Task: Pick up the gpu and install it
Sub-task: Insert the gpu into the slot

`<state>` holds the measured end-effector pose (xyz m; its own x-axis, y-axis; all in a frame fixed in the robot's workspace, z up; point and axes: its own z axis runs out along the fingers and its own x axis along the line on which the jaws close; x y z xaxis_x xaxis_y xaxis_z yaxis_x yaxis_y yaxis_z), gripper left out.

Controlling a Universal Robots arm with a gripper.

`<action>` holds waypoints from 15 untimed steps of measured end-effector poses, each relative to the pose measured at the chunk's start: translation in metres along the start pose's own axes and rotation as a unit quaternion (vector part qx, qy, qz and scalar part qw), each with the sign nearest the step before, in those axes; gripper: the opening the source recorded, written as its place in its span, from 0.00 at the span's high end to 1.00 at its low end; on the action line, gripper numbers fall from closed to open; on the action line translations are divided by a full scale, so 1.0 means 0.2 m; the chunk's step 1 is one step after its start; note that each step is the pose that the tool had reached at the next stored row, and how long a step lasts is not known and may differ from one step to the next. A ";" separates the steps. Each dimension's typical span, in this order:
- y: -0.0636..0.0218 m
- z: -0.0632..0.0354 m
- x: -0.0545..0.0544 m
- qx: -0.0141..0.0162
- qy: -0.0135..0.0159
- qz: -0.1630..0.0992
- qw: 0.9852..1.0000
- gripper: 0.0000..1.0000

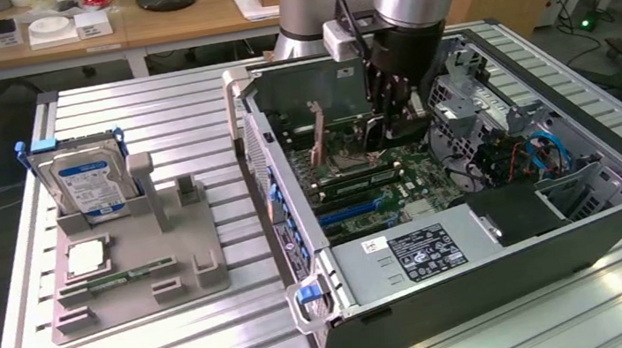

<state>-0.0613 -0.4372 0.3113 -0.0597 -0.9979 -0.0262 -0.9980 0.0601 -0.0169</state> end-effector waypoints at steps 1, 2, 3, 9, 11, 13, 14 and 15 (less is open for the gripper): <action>0.009 0.008 0.00 0.000 0.000 0.000 1.000 0.72; 0.024 0.017 0.00 0.000 0.000 0.000 1.000 0.72; 0.035 0.026 0.00 0.000 0.000 0.000 1.000 0.72; 0.050 0.054 0.04 0.000 0.000 0.000 1.000 0.72; 0.052 0.060 0.06 0.000 0.000 0.000 1.000 0.72; 0.063 0.075 0.06 0.000 0.000 0.000 1.000 0.72; 0.075 0.084 0.06 0.000 0.000 0.000 1.000 0.72; 0.087 0.093 0.06 0.000 0.000 0.000 1.000 0.72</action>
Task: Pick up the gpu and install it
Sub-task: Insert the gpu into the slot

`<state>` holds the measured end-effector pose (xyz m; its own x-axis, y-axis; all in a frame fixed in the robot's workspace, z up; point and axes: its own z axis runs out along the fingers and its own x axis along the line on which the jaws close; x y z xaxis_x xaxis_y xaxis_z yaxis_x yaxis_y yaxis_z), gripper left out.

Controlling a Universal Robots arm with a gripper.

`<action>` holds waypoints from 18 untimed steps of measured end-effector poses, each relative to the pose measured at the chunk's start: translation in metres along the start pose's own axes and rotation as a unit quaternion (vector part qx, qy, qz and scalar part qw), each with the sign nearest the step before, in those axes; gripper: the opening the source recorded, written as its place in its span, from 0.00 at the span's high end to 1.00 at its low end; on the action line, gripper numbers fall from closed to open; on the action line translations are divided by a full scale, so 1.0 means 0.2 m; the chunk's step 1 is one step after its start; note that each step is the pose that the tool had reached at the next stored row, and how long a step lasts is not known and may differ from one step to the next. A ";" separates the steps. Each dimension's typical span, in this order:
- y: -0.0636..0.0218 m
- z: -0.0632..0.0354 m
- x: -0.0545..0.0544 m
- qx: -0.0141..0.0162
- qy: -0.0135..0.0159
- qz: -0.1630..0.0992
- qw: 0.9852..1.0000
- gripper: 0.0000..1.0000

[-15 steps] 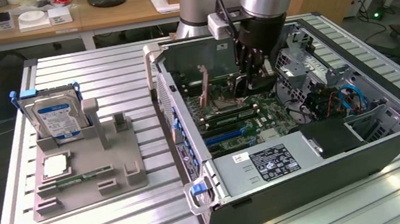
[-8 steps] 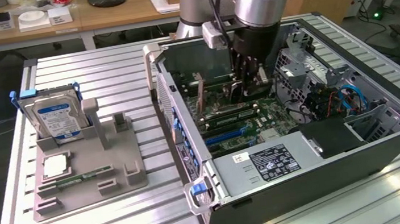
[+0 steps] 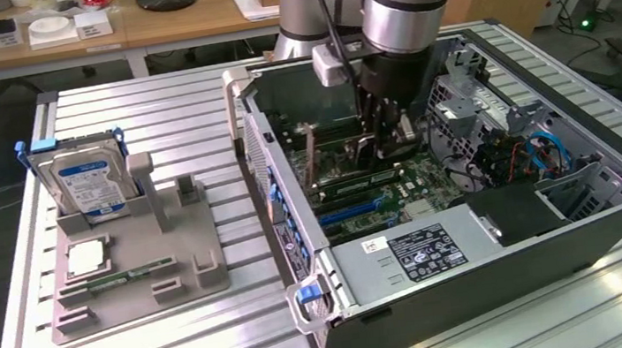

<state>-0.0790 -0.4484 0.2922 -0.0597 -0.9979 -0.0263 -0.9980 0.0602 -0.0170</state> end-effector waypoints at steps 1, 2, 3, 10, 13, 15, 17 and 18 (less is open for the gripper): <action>0.007 0.009 0.00 0.000 0.000 0.000 1.000 0.72; 0.008 0.018 0.00 0.000 0.000 0.000 1.000 0.72; 0.008 0.026 0.01 0.000 0.000 0.000 1.000 0.72; 0.031 0.107 0.04 0.000 0.000 0.000 1.000 0.72; 0.031 0.122 0.06 0.000 0.000 -0.001 1.000 0.72; 0.031 0.136 0.06 0.000 0.000 -0.006 1.000 0.72; 0.031 0.146 0.06 0.000 0.000 -0.012 1.000 0.72; 0.031 0.150 0.06 0.000 0.000 -0.012 1.000 0.72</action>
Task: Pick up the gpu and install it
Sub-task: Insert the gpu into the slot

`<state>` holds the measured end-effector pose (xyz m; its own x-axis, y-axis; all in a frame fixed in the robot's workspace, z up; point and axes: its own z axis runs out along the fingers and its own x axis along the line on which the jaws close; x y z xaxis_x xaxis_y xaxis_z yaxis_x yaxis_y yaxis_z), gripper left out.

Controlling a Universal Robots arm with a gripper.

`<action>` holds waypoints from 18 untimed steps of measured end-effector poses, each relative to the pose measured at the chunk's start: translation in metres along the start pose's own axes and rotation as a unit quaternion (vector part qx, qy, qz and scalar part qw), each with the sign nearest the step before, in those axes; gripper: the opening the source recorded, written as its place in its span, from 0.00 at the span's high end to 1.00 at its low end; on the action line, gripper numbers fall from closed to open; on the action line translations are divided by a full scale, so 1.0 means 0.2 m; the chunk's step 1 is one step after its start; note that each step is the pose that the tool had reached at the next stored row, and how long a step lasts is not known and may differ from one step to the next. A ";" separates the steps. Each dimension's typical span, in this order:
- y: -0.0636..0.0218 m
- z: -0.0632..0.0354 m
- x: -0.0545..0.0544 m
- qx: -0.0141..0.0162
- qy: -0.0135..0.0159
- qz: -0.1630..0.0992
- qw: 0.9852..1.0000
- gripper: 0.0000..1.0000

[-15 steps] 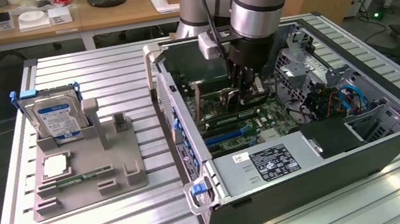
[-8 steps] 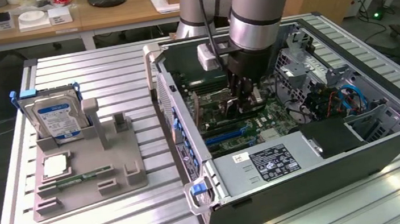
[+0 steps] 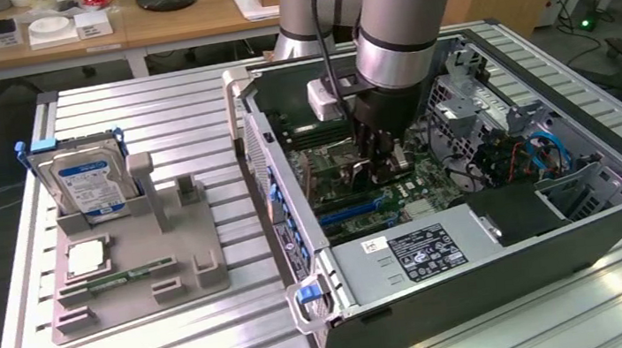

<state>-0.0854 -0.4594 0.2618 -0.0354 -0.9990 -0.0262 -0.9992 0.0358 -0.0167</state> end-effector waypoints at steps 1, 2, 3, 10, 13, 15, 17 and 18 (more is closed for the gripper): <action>0.000 0.004 0.00 0.000 0.000 0.000 1.000 0.72; 0.000 0.009 0.00 0.000 0.000 0.000 1.000 0.72; 0.001 0.014 0.00 0.000 0.000 0.000 1.000 0.72; 0.020 0.037 0.00 0.000 0.000 0.000 1.000 0.72; 0.021 0.051 0.00 0.000 0.000 0.000 1.000 0.72; 0.021 0.060 0.00 0.000 0.000 0.000 1.000 0.72; 0.026 0.063 0.00 0.000 0.000 0.000 1.000 0.72; 0.031 0.065 0.00 0.000 0.000 0.000 1.000 0.72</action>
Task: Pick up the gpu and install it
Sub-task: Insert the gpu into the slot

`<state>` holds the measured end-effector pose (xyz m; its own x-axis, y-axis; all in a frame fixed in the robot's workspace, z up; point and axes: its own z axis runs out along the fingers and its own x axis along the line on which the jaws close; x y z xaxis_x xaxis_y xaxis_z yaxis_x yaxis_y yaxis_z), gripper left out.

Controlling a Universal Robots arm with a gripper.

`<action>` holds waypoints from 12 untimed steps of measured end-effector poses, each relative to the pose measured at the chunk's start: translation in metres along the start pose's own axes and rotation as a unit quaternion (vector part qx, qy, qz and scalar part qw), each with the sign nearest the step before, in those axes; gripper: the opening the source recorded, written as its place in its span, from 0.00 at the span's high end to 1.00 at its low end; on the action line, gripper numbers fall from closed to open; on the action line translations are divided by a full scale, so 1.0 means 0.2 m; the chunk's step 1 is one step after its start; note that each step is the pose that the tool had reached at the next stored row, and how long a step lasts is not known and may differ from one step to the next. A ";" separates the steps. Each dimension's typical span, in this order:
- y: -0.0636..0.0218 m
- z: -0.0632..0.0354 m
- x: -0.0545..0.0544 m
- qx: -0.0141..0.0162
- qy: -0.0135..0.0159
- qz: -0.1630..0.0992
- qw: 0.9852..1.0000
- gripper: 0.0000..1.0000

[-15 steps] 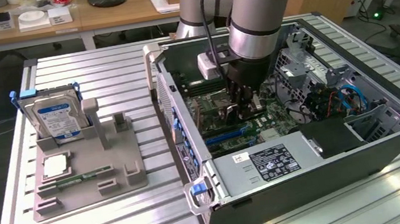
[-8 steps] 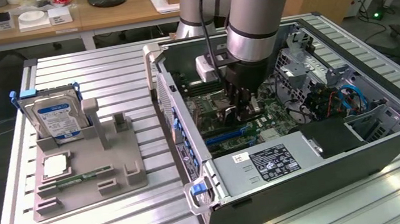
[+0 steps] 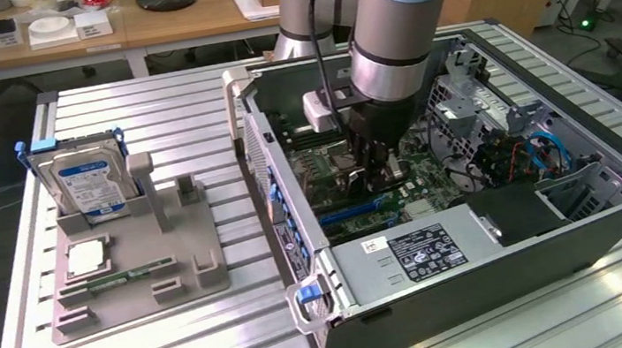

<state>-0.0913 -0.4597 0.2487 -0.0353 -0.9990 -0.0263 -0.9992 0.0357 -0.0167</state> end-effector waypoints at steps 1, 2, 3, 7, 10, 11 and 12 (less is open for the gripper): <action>0.003 0.001 0.00 0.000 0.000 0.000 1.000 0.72; 0.004 0.002 0.00 0.000 0.000 0.000 1.000 0.72; 0.004 0.005 0.00 0.000 0.000 0.000 1.000 0.72; 0.005 0.019 0.01 0.000 0.000 0.000 1.000 0.72; 0.005 0.035 0.01 0.000 0.000 0.000 1.000 0.72; 0.005 0.040 0.01 0.000 0.000 0.000 1.000 0.72; 0.005 0.046 0.01 0.000 0.000 0.000 1.000 0.72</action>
<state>-0.0923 -0.4607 0.2395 -0.0353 -0.9990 -0.0262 -0.9992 0.0357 -0.0167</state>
